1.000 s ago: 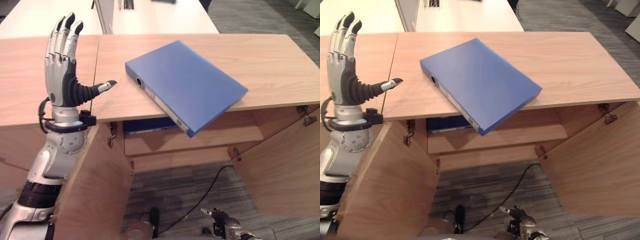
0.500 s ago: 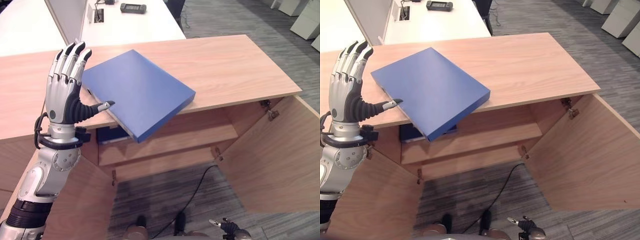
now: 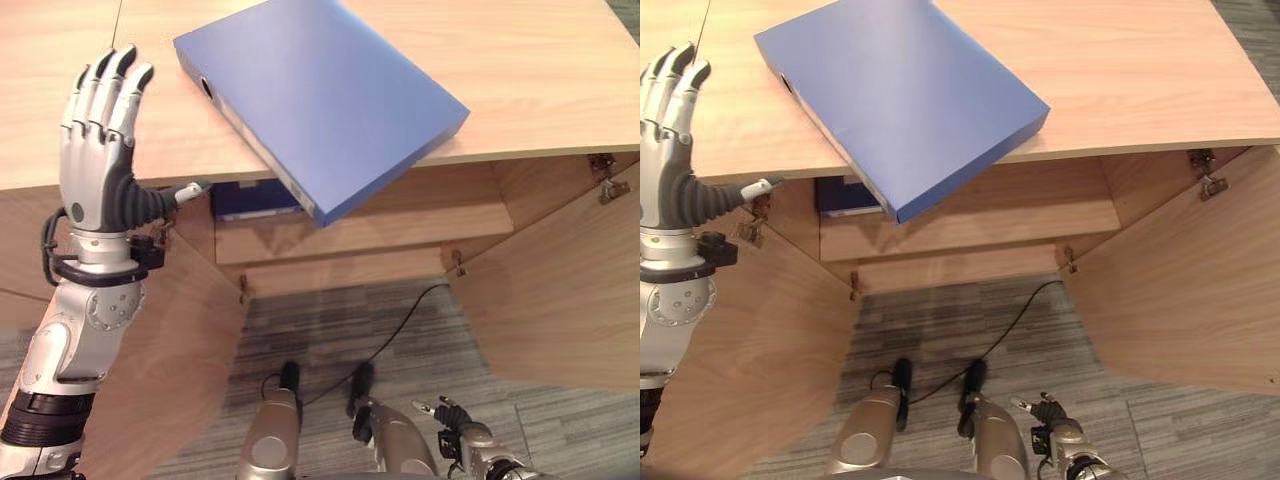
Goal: Put the empty folder in the office cabinet
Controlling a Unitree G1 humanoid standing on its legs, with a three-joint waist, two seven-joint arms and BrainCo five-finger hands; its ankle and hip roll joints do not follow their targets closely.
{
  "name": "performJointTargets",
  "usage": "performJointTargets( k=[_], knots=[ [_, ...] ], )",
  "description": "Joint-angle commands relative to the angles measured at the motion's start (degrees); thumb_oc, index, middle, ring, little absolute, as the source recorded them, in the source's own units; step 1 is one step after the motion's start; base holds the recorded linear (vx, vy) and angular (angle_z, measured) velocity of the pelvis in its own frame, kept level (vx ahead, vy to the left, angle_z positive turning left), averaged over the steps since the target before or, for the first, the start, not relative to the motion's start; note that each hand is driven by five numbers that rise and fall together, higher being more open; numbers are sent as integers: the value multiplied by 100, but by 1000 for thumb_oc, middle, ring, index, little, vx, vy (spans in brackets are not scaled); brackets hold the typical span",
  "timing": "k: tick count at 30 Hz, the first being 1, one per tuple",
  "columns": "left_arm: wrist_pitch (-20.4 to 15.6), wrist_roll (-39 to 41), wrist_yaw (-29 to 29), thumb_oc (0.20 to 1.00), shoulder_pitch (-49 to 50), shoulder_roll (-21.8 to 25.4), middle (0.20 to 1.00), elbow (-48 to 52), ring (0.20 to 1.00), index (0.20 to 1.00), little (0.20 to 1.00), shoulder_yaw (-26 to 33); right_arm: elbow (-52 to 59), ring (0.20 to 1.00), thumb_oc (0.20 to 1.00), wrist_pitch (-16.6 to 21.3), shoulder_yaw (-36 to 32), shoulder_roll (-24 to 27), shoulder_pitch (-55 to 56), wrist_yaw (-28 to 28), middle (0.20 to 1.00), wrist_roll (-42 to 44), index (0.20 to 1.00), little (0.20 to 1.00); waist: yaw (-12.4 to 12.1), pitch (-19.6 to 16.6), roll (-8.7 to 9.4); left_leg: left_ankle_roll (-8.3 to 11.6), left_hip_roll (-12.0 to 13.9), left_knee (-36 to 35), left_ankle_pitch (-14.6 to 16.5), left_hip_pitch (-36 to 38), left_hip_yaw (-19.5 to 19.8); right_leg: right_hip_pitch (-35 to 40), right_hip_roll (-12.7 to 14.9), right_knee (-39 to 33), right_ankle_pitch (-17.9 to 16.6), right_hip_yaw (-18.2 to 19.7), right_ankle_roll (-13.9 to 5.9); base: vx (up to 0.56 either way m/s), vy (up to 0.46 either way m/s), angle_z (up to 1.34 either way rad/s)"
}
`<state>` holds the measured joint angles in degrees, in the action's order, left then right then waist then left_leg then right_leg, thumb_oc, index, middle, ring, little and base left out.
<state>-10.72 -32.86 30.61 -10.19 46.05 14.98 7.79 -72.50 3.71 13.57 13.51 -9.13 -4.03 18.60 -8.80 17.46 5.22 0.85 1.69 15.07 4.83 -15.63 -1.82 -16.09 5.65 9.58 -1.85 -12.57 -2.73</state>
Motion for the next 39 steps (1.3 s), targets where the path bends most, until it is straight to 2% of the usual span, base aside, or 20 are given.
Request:
performJointTargets(
  k=[1,11,20,28,39],
  knots=[
    [-105,75,181,1000,270,227,1000,311,1000,1000,1000,139,48,1000,1000,133,177,-65,174,-89,1000,42,1000,1000,-31,-397,133,-165,-176,505,558,-315,152,319,435,71,40,308,-404,-16,10,6],
    [-224,-47,-144,1000,173,423,1000,453,1000,1000,1000,-318,107,1000,1000,143,246,6,149,-107,1000,12,1000,1000,-30,-324,123,-154,-136,744,590,-539,160,7,468,434,199,392,-342,-8,6,2],
    [-217,-43,-338,1000,-262,325,1000,315,1000,1000,1000,-979,187,1000,1000,150,299,34,106,-130,1000,6,1000,1000,44,-353,107,-171,-41,1128,687,-787,135,-289,468,800,319,515,-295,-11,12,-4],
    [-257,-90,-554,1000,-704,215,1000,250,1000,1000,1000,-1525,158,1000,1000,119,317,58,84,-140,1000,-60,1000,1000,127,-583,139,-201,0,1474,814,-1089,107,-658,476,1196,504,658,-245,-11,26,-6],
    [-222,-318,-721,1000,-1143,305,1000,10,1000,1000,1000,-2073,136,1000,1000,98,319,108,110,-99,1000,-95,1000,1000,219,-895,173,-179,54,1567,829,-1314,98,-942,467,1336,564,758,-251,3,9,-3]
  ],
)
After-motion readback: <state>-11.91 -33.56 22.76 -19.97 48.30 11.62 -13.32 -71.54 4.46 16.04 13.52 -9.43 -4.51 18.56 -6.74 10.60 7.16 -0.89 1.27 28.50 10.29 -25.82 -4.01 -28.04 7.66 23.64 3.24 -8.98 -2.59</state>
